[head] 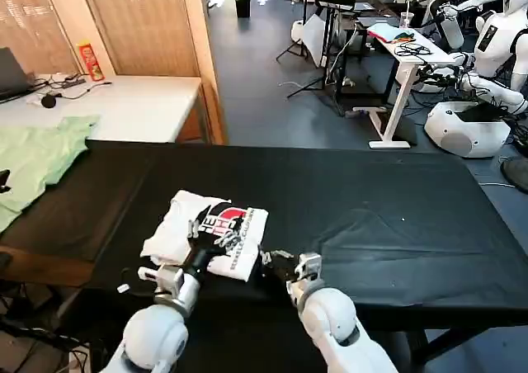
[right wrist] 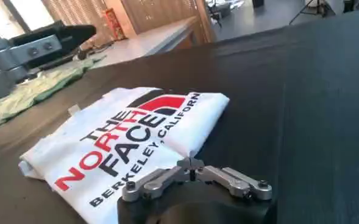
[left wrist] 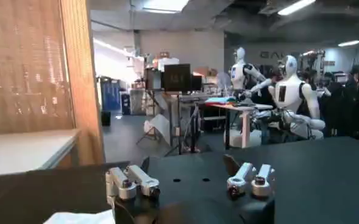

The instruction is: Fold and organize the clothes.

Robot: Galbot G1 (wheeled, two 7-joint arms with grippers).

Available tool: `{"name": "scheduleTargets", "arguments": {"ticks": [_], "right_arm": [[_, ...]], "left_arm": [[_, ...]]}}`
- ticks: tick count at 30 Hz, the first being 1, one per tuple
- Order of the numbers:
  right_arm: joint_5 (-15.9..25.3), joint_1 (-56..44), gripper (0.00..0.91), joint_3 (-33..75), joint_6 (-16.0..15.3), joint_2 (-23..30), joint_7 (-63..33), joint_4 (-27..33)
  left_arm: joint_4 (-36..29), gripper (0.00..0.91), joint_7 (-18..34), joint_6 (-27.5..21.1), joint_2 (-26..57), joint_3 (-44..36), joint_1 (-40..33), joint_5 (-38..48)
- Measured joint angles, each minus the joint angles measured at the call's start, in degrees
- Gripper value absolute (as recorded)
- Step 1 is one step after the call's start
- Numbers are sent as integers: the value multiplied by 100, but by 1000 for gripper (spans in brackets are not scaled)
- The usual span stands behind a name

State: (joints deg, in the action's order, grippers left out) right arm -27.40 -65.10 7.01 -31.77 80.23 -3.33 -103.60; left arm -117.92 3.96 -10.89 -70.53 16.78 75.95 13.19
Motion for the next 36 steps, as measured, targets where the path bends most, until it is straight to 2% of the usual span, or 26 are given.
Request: {"name": "scheduleTargets", "arguments": {"ticks": [6,10,11,12,13,14,18,22,30,33,36], "right_arm": [[-231,-105,49,304,-35,-264,16,-179],[-418,-203,49,666,-57,-652,76,-357],[-483,-215,59,768,-60,-763,89,-380],[-514,-222,107,881,-60,-887,115,-400],[-523,-224,176,979,-60,-984,156,-412],[-521,-226,878,1065,-59,-1073,197,-429],[-253,-320,878,1360,102,-1362,520,-580],[290,-528,878,1391,462,-1484,545,-856],[1199,-1375,878,1456,1619,-1377,-149,-1363],[1658,-1866,878,1526,2252,-1303,-449,-1500],[1895,-2384,878,1615,2792,-1223,-675,-1643]], "left_arm": [[-3,878,4,82,4,129,96,5],[41,878,5,140,9,161,117,8],[57,878,6,150,9,161,117,9],[70,878,13,153,9,162,118,8],[84,878,33,157,10,164,120,5],[100,878,78,187,14,164,125,-2],[154,878,133,289,46,208,191,-52],[186,878,212,452,88,296,299,-30],[208,878,523,488,135,430,515,300],[84,878,679,292,190,443,642,455],[-109,878,705,230,272,505,834,494]]}}
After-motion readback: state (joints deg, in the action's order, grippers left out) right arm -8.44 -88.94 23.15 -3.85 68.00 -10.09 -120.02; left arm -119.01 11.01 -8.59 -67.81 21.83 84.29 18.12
